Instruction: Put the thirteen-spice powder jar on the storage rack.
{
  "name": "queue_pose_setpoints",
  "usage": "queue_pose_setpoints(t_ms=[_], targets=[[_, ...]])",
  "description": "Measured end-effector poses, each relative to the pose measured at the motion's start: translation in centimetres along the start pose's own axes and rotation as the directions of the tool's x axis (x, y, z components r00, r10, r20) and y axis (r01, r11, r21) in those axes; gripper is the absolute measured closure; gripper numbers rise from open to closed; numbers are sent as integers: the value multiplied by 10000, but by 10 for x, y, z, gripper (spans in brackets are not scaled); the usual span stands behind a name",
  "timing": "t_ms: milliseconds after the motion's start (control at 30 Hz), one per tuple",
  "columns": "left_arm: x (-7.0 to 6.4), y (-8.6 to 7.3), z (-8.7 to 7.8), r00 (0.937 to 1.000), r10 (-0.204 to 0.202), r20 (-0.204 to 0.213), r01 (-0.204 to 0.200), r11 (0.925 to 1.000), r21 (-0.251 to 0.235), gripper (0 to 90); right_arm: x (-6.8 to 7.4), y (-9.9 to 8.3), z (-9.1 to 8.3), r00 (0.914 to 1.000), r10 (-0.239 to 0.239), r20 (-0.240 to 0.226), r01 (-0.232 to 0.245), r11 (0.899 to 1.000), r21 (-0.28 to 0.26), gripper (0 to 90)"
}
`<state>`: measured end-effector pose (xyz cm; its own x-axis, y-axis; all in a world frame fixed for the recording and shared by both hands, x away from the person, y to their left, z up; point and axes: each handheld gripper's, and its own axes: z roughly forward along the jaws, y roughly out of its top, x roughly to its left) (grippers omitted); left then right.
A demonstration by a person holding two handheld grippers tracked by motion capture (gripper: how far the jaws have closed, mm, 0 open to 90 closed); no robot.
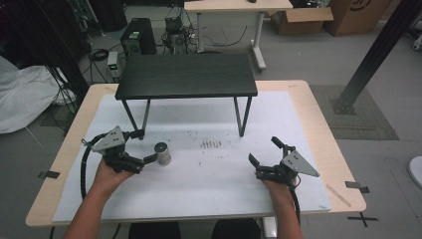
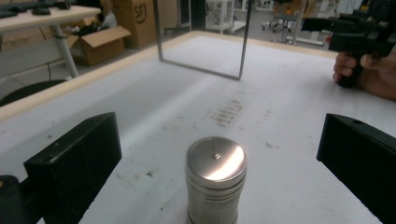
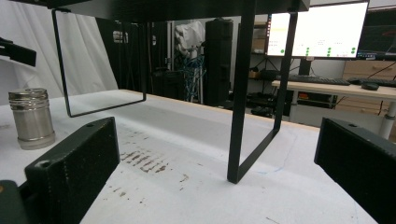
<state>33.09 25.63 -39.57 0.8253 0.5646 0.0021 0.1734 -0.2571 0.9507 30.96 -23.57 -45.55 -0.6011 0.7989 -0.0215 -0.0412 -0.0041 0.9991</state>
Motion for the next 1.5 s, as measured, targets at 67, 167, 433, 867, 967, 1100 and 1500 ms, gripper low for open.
queue_pose_setpoints(t_ms=[67, 167, 433, 867, 967, 1100, 1500], targets=[[0, 0, 3, 10000, -44, -1, 44, 9999, 167, 2, 0, 0, 0, 10000, 5, -4, -5, 10000, 0, 0], [0, -1, 11, 9999, -100, 11, 100, 9983, 577, 2, 0, 0, 0, 10000, 9, -5, -9, 10000, 0, 0], [1, -4, 21, 9994, -341, 68, 332, 9937, 1073, 2, 0, 0, 0, 10000, 19, -12, -19, 10000, 4, 0], [3, -11, 35, 9971, -767, -6, 756, 9809, 1792, 3, 0, 0, 0, 10000, 50, -12, -50, 10000, 0, 0], [3, -12, 36, 9971, -753, -81, 755, 9800, 1844, 2, 0, 0, 0, 10000, 50, -13, -50, 10000, 18, 0], [3, -13, 39, 9975, -706, -63, 704, 9756, 2079, 3, -1, 0, 0, 10000, 52, -13, -52, 10000, 41, 0], [3, -16, 43, 9968, -794, -127, 802, 9679, 2381, 51, -1, 0, 0, 10000, 58, -9, -58, 10000, 16, 0]])
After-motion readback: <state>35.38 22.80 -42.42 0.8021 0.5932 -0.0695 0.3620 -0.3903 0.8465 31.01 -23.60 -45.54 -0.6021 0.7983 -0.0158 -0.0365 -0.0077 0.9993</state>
